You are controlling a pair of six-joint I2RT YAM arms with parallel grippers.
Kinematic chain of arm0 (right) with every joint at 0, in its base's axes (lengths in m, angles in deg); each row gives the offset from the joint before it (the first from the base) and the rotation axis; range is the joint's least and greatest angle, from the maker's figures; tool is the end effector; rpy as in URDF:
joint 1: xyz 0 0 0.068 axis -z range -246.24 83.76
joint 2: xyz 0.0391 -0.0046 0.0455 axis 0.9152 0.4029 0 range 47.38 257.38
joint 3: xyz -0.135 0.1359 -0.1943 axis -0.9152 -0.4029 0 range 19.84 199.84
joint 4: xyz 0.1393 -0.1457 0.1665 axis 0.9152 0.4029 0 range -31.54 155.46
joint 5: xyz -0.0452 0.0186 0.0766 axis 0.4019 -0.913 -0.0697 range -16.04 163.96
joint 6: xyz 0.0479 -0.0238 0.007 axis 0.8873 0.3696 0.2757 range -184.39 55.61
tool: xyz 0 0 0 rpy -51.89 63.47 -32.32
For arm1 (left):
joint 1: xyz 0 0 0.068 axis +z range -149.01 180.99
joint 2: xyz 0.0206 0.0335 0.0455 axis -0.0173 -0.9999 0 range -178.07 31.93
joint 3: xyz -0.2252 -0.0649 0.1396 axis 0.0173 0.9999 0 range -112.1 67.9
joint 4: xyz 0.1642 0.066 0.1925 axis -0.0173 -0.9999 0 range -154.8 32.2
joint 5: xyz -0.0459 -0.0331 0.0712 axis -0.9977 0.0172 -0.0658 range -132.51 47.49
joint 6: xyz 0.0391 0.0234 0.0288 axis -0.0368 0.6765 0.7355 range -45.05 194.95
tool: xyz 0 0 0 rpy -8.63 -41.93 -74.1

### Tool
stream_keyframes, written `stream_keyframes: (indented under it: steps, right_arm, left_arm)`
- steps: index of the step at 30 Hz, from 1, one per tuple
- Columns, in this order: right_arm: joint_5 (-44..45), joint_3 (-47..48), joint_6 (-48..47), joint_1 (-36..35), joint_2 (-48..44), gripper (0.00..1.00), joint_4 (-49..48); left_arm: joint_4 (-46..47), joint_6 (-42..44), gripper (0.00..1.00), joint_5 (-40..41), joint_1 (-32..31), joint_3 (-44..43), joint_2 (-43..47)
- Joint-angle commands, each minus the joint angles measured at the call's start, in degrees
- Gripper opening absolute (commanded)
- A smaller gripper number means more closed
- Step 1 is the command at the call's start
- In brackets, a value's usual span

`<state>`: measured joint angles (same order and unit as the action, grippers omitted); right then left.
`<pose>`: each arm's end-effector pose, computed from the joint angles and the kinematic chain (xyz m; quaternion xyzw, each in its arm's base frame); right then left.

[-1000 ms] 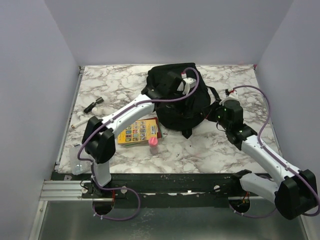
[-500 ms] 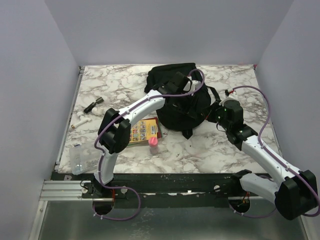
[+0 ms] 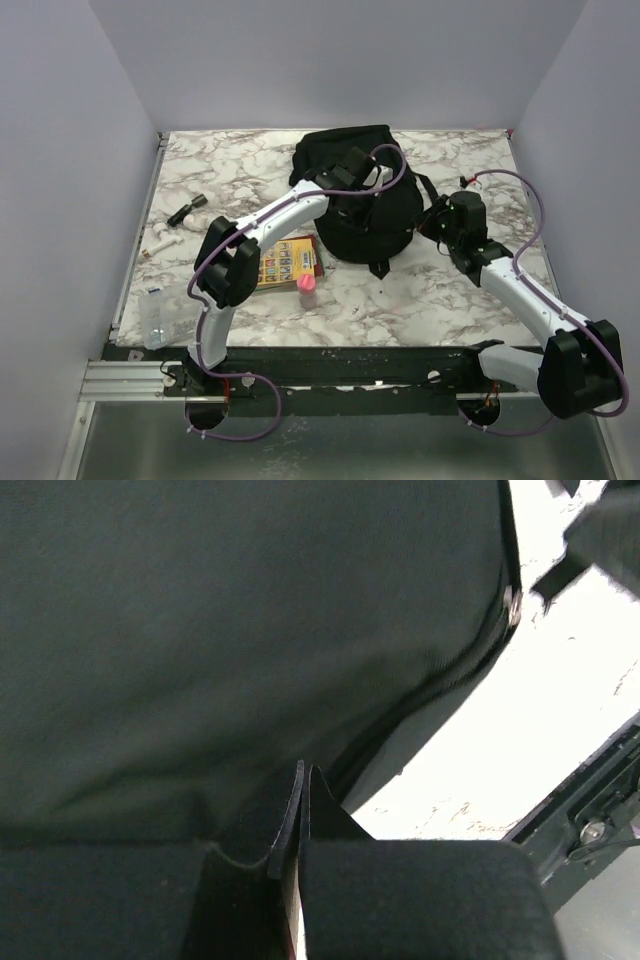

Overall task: Pack the student bag
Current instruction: Unzip the student bag at the center of the board.

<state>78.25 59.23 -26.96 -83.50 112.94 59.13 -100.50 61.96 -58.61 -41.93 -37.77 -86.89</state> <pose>0.2441 0.0731 0.2503 0.1684 0.8347 0.2121 0.4795 0.3304 -0.3206 0.2580 0.2841 0.9038 -0.2544 0.1941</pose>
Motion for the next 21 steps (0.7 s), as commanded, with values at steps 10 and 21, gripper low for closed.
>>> stream_keyframes:
  steps: [10, 21]
  right_arm:
    - [-11.05, 4.33, 1.69, 4.70, 0.27, 0.01, -0.10]
    - [-16.52, 2.51, 6.16, 4.45, -4.14, 0.01, 1.54]
  left_arm:
    - [2.03, 5.78, 0.58, -0.22, -4.30, 3.37, 8.35]
    - [0.78, 5.17, 0.69, 1.25, -6.62, 0.71, 2.66]
